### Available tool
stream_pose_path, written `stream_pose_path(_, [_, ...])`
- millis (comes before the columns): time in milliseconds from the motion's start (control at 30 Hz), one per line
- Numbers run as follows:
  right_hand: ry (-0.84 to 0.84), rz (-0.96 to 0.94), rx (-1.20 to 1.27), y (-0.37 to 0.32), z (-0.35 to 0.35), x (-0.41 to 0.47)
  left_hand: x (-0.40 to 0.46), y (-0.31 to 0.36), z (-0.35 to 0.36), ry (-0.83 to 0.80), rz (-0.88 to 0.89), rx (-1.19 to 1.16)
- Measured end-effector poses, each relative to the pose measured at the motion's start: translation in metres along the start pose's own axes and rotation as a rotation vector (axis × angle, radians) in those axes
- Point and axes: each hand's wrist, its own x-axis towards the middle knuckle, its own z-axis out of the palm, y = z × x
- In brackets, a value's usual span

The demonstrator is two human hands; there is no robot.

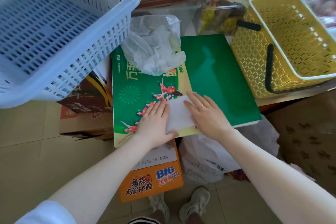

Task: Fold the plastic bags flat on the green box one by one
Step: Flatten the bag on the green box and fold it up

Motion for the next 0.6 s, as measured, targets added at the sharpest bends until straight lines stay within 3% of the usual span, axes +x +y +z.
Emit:
stream_pose_path(100, [-0.133,-0.165,0.126,-0.003,-0.004,-0.004,0.000,-0.003,-0.004,-0.016,0.038,-0.008])
stream_pose_path(167, [-0.267,-0.142,0.133,0.002,-0.007,-0.003,-0.001,-0.005,-0.004,-0.026,0.058,0.024])
stream_pose_path(233, [-0.279,-0.162,0.048,0.006,-0.012,0.000,-0.002,-0.005,-0.004,-0.044,0.056,0.052])
stream_pose_path(367, [-0.207,-0.209,-0.007,0.012,-0.016,-0.001,-0.001,-0.001,-0.003,-0.055,0.018,0.052])
stream_pose_path(467, [-0.107,-0.114,0.097,0.015,-0.014,-0.003,0.000,0.000,-0.003,-0.047,-0.004,0.005])
stream_pose_path(600, [0.039,-0.088,0.171,0.029,-0.007,-0.002,-0.003,0.001,-0.005,0.263,0.042,-0.123])
